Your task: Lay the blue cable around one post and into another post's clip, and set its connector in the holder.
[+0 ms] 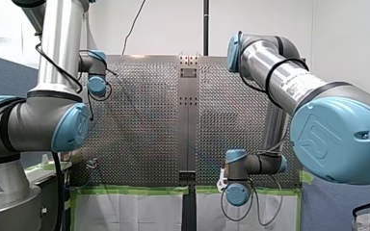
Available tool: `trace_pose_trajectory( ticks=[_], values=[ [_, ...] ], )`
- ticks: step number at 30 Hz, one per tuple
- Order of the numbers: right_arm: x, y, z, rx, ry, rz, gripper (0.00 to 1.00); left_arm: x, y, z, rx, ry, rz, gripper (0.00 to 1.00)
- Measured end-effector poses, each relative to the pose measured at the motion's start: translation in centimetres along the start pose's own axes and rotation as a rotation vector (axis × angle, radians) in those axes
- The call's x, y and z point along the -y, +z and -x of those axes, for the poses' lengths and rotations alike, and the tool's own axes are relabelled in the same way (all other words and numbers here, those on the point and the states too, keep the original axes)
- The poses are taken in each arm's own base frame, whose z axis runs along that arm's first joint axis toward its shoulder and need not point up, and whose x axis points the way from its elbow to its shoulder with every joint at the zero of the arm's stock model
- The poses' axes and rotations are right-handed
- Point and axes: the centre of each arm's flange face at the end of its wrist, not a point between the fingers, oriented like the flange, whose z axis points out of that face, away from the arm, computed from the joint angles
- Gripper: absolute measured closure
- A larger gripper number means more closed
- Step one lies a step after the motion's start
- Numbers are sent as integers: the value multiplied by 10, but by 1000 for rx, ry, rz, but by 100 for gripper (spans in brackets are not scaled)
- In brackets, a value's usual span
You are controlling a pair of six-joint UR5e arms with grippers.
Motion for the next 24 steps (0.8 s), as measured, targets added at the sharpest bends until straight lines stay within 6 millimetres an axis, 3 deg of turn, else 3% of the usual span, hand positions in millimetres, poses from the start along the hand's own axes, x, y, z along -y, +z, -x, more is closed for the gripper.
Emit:
trace_pose_trajectory(
  ticks=[7,16,20,24],
  values=[
    [-43,-10,41,67,-32,9,100,0,0,0,0,3,0,0],
    [-88,-30,79,141,-68,14,100,1,-1,-1,-1,7,-2,0],
    [-99,-26,73,126,-63,10,100,2,-1,-1,-2,11,-4,0],
    [-102,-5,52,62,-30,1,100,4,-2,-2,-3,15,-5,0]
  ],
)
